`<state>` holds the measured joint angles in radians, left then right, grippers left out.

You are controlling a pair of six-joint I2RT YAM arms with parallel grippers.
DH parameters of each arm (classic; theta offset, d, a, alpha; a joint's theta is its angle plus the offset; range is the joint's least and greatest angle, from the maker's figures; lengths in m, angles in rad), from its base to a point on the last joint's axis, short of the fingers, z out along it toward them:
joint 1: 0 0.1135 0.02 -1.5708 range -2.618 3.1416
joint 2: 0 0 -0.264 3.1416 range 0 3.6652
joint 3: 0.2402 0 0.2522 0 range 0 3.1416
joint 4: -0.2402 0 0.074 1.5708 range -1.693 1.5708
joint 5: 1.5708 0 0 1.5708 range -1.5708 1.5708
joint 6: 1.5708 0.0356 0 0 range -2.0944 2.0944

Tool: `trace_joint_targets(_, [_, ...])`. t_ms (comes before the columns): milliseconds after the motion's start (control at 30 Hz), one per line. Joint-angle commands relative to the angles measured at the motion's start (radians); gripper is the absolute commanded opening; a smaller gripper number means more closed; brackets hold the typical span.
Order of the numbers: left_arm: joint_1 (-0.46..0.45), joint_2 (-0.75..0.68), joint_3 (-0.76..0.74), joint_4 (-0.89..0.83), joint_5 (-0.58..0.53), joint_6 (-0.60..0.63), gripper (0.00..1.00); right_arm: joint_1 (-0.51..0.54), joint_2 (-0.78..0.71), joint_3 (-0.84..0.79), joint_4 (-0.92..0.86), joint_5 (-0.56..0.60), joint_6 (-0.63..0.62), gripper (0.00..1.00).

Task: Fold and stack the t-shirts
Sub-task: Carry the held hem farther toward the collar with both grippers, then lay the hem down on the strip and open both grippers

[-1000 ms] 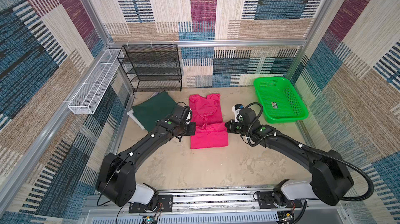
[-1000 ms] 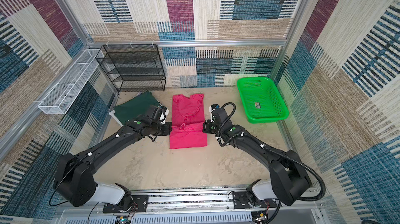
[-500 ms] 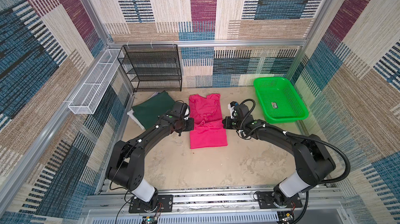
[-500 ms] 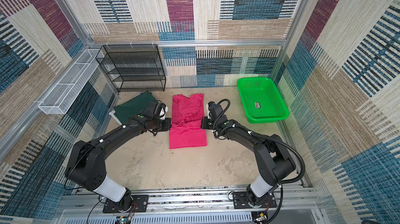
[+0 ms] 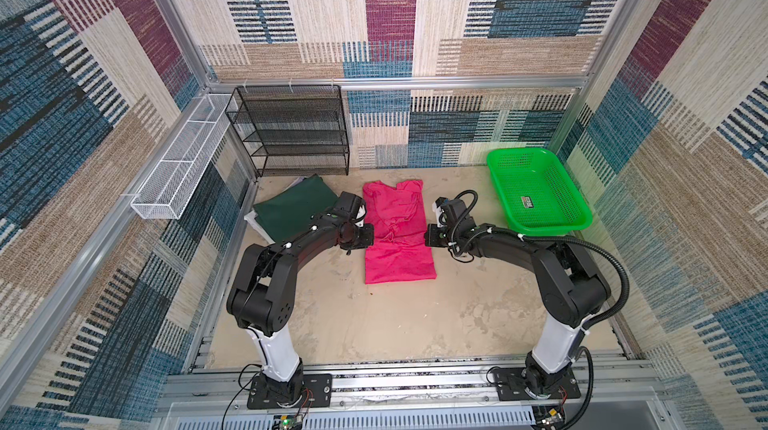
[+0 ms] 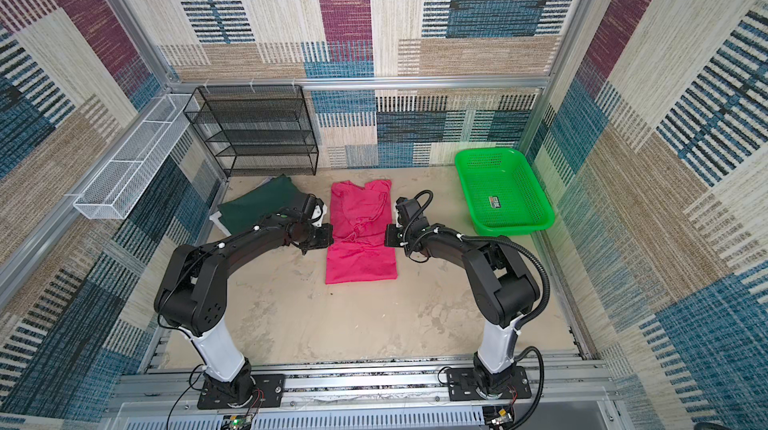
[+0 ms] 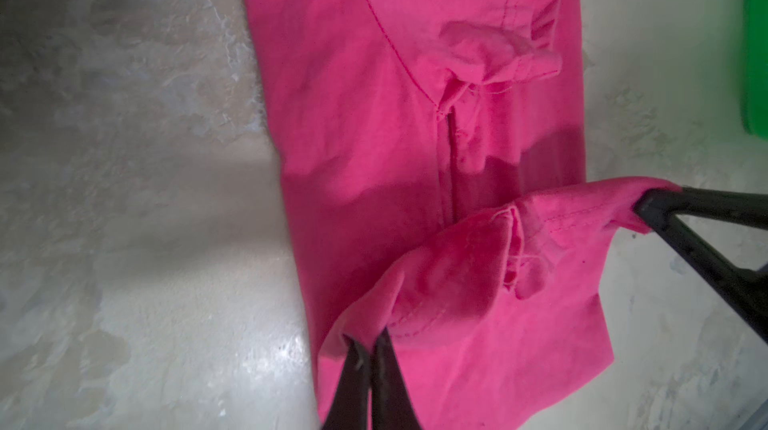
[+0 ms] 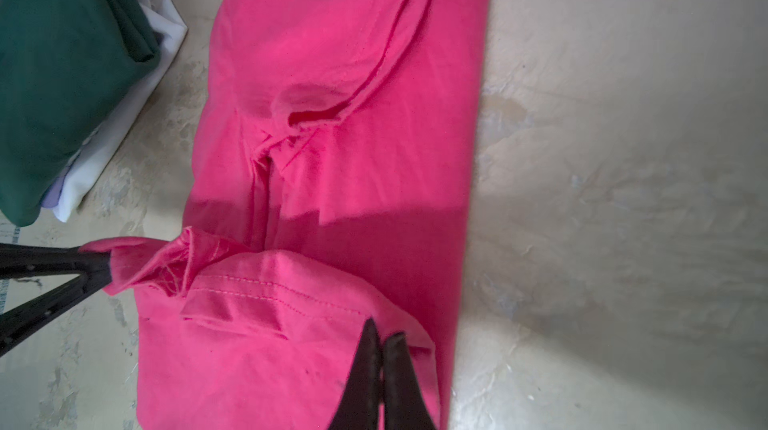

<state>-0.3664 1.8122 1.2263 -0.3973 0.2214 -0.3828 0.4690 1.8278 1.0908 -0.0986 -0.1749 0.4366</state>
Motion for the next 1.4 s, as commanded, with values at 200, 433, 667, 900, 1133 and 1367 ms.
trace_joint_targets(200, [0.012, -0.012, 0.027, 0.004, 0.000, 0.050, 0.15, -0.003, -0.025, 0.011, 0.052, -0.008, -0.037, 0.20])
trace_joint_targets(433, [0.005, -0.174, -0.122, 0.084, 0.024, 0.016, 0.25, -0.001, -0.197, -0.119, 0.076, -0.038, 0.000, 0.49])
trace_joint_targets(667, [-0.063, -0.161, -0.179, 0.135, 0.106, -0.024, 0.23, 0.034, -0.253, -0.251, 0.111, -0.135, 0.084, 0.26])
trace_joint_targets(900, [-0.129, 0.027, -0.036, 0.076, 0.099, -0.022, 0.20, 0.117, -0.192, -0.262, 0.145, -0.135, 0.131, 0.14])
trace_joint_targets(1133, [-0.130, 0.146, 0.082, -0.003, 0.003, -0.008, 0.20, 0.135, -0.138, -0.266, 0.105, -0.093, 0.156, 0.11])
trace_joint_targets(1367, [-0.129, 0.218, 0.194, -0.043, -0.081, 0.012, 0.22, 0.135, -0.137, -0.308, 0.101, -0.092, 0.151, 0.10])
